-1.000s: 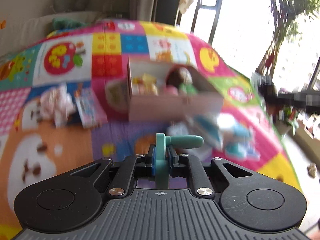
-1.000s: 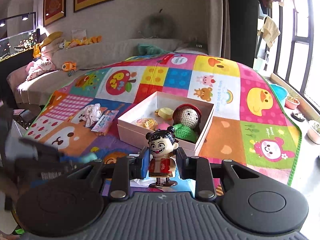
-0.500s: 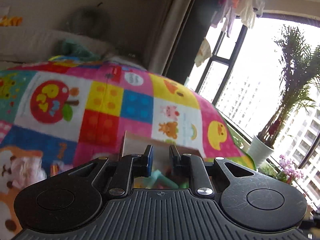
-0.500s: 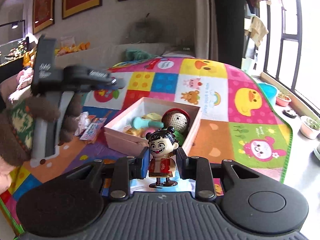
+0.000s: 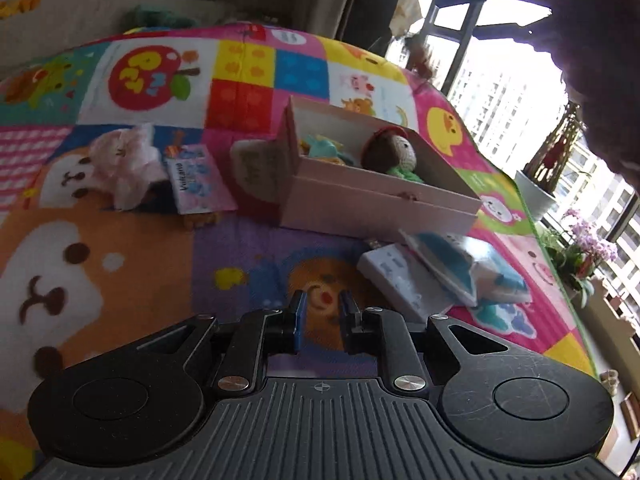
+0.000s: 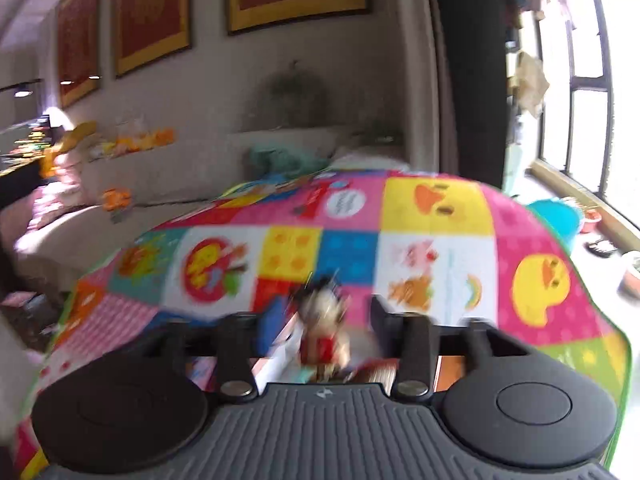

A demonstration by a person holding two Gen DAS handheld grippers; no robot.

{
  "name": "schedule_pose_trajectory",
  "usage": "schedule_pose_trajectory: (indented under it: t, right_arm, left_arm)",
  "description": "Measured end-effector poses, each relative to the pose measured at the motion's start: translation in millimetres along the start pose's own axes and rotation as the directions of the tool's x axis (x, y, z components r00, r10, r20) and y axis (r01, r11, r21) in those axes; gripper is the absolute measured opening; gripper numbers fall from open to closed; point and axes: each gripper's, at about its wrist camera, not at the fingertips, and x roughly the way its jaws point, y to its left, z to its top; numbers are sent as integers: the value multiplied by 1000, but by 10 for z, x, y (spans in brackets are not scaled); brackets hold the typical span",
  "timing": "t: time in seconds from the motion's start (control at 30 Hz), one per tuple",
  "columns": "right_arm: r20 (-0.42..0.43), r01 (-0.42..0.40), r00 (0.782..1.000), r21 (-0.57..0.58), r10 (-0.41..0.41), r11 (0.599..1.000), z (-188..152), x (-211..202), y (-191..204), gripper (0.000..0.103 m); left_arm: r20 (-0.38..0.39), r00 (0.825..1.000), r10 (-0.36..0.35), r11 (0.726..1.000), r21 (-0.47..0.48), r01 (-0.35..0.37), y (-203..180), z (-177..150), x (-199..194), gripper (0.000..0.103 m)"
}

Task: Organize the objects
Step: 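Drop teal toy into pink box with left tool while right tool drops figurine inside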

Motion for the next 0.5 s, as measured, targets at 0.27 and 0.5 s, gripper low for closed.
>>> schedule_pose_trajectory:
  t: [0.27,0.5]
  right_arm:
    - [-92,-2,996,7,3,1000,-444,-22,-22,82]
    - [-152,73,985,-96,-87,993,-1068,-305,-171,87]
  left_arm:
    - [86,988,128,983,-143,-114,518,250,-170,19]
    - [86,988,131,946,-310,-98,865,796,106,19]
